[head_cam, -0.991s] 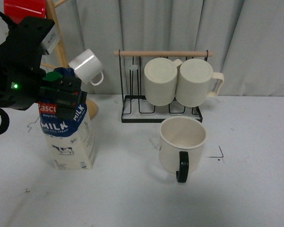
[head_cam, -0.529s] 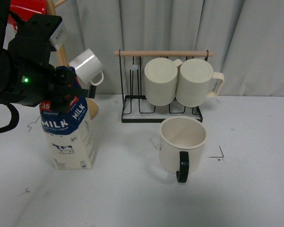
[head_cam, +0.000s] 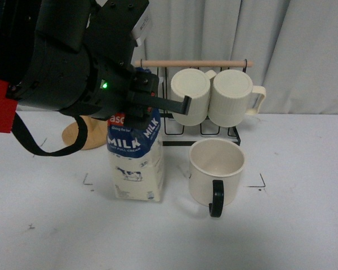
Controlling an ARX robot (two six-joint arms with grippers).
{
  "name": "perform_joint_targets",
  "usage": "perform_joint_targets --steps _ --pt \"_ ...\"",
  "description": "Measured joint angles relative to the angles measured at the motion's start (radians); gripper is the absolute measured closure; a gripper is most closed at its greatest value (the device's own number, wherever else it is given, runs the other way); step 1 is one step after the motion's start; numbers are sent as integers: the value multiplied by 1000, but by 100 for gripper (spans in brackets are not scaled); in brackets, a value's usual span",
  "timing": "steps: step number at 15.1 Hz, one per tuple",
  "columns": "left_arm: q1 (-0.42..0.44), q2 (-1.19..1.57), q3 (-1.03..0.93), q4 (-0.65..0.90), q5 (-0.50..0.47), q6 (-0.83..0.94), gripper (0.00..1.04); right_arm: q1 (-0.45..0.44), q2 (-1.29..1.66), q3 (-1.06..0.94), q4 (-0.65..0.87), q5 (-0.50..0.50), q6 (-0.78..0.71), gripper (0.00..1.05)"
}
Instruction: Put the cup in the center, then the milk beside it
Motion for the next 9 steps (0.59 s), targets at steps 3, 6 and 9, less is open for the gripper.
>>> perform_joint_targets --steps 3,6,9 --pt "-38 32 13 40 -59 -15 83 0 0 0 0 0 0 6" --pt "-73 71 13 55 -60 -40 83 0 0 0 0 0 0 6" --pt "-90 75 13 87 -63 -47 83 0 0 0 0 0 0 6"
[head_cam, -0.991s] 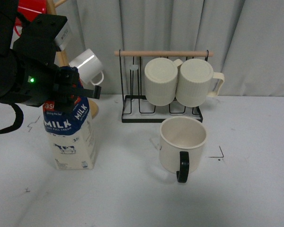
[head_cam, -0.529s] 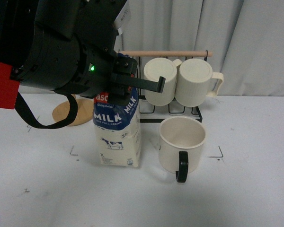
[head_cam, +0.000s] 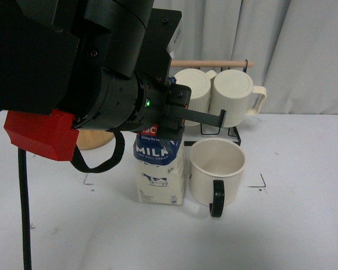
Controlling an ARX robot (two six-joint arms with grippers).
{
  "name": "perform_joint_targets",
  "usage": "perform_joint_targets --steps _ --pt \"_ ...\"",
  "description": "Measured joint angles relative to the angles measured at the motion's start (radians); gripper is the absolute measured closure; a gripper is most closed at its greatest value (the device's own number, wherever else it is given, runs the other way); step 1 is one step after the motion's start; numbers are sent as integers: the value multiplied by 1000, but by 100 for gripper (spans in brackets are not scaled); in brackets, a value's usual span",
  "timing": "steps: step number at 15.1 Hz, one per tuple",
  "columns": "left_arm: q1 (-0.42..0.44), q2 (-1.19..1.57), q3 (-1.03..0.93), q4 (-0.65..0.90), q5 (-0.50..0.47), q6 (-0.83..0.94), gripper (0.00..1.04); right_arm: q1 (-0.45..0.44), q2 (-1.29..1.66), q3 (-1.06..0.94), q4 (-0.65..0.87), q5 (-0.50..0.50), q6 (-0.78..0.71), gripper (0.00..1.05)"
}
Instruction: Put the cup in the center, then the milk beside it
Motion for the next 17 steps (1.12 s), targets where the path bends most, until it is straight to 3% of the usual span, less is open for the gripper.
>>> perform_joint_targets --steps 1,3,5,9,12,15,16,17 --pt "0 0 0 0 -2 -6 83 0 0 0 0 0 0 6" --pt "5 -2 2 12 -3 -11 59 0 0 0 0 0 0 6" --pt "5 -5 2 11 0 -13 50 0 0 0 0 0 0 6" --pt "11 -80 -42 14 34 -48 7 0 0 0 0 0 0 6" --pt "19 -261 -158 118 52 -56 7 0 0 0 0 0 0 6" --pt "56 -528 -266 87 70 -44 7 0 0 0 0 0 0 6" --pt "67 -630 -358 220 -74 -3 18 0 0 0 0 0 0 6" --pt "120 -759 -463 231 -133 25 30 0 0 0 0 0 0 6"
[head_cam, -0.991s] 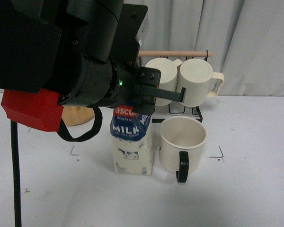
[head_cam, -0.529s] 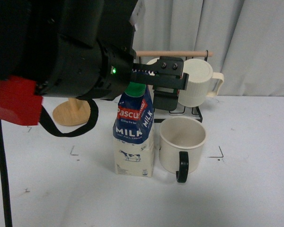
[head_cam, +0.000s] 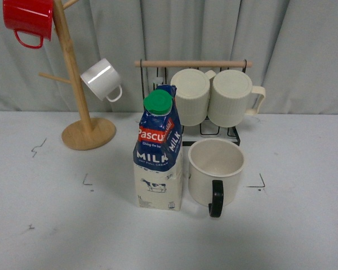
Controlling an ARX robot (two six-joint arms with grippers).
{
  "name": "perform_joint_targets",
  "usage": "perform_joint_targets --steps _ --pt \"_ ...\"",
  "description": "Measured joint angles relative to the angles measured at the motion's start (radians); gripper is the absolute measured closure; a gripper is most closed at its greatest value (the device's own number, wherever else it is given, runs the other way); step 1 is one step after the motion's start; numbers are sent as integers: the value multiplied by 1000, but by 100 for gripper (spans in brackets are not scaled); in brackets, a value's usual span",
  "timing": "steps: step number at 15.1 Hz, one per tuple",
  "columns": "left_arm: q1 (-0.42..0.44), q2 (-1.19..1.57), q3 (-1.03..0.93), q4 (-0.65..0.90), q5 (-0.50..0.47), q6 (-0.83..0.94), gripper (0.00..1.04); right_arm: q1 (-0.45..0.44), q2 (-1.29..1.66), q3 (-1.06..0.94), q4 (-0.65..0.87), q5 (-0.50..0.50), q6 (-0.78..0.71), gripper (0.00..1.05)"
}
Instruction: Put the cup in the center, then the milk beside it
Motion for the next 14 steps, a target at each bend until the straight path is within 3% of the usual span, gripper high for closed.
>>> perform_joint_targets --steps 2,6,11,13,14 --pt "107 -153 -151 19 21 14 54 0 0 0 1 0 0 6" --pt "215 -299 -314 19 155 18 103 0 0 0 0 0 0 6" --pt "307 -467 -423 -42 247 20 103 0 0 0 0 0 0 6" --pt "410 -536 -453 -88 347 21 103 0 0 0 0 0 0 6" --pt "417 -566 -463 -103 344 21 103 0 0 0 0 0 0 6"
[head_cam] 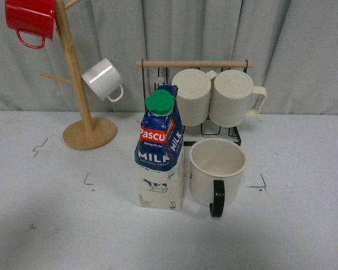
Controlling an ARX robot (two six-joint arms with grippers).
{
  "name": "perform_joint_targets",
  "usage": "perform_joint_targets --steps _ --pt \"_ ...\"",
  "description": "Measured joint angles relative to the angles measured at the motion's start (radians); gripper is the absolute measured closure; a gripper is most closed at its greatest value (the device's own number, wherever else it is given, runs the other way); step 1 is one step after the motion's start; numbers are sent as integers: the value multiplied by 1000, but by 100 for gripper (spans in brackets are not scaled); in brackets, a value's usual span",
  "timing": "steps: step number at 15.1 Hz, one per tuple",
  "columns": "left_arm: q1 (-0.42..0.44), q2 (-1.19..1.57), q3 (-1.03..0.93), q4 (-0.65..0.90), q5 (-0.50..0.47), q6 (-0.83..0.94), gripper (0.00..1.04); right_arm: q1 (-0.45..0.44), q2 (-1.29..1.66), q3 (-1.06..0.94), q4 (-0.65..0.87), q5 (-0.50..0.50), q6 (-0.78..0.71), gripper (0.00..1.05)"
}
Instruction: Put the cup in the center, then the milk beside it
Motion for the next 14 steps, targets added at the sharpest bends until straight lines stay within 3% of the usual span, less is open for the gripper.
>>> perform_joint_targets --steps 14 --pt "-6 -302 -53 -233 11 0 103 0 0 0 0 0 0 6"
